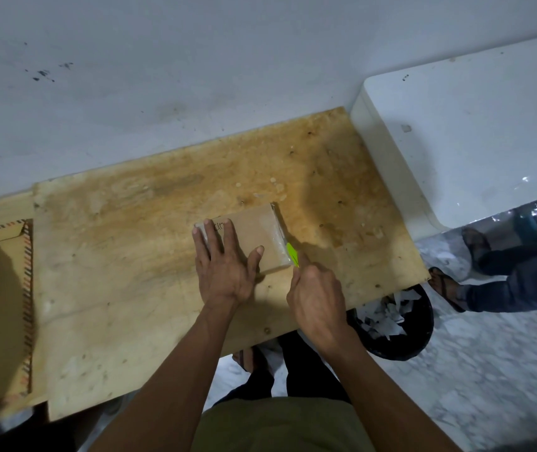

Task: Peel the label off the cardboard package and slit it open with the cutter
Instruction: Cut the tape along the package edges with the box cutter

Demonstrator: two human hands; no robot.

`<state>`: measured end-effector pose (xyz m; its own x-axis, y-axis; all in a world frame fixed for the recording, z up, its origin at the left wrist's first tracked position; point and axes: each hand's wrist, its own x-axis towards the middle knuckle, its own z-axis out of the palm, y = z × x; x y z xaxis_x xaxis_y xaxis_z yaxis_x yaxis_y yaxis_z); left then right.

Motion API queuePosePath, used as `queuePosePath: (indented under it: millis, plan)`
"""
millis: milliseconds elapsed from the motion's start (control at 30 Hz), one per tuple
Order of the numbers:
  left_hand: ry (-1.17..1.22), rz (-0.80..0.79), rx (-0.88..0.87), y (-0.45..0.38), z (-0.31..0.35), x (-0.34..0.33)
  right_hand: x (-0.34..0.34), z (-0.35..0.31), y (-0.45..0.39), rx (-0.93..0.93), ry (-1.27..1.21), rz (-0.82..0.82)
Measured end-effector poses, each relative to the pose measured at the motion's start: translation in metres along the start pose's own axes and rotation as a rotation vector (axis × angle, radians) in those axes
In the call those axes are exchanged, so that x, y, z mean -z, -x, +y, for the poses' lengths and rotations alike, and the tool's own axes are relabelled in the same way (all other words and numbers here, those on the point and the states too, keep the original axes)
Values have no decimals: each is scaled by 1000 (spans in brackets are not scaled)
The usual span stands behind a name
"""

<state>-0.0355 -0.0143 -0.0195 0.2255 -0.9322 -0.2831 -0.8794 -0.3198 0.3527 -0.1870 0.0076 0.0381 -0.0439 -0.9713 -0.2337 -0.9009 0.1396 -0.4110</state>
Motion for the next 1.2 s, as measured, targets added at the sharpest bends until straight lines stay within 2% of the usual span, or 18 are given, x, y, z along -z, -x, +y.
queuePosePath:
  millis: [400, 867, 967, 1033, 1200]
  plan:
    - [16, -7, -6, 1, 0, 0, -5, 12, 25, -18, 50, -3]
    - [-26, -31, -17, -1, -2, 0, -22, 31, 59, -36, -192, 112]
    - [-24, -40, -15, -1, -2, 1, -26, 38, 64, -58, -282, 78]
    - [-25, -48, -10, -1, -2, 1, -22, 42, 65, -67, -346, 119]
    - [-1, -51, -10, 0, -1, 3, 2, 47, 44, -195, -513, 196]
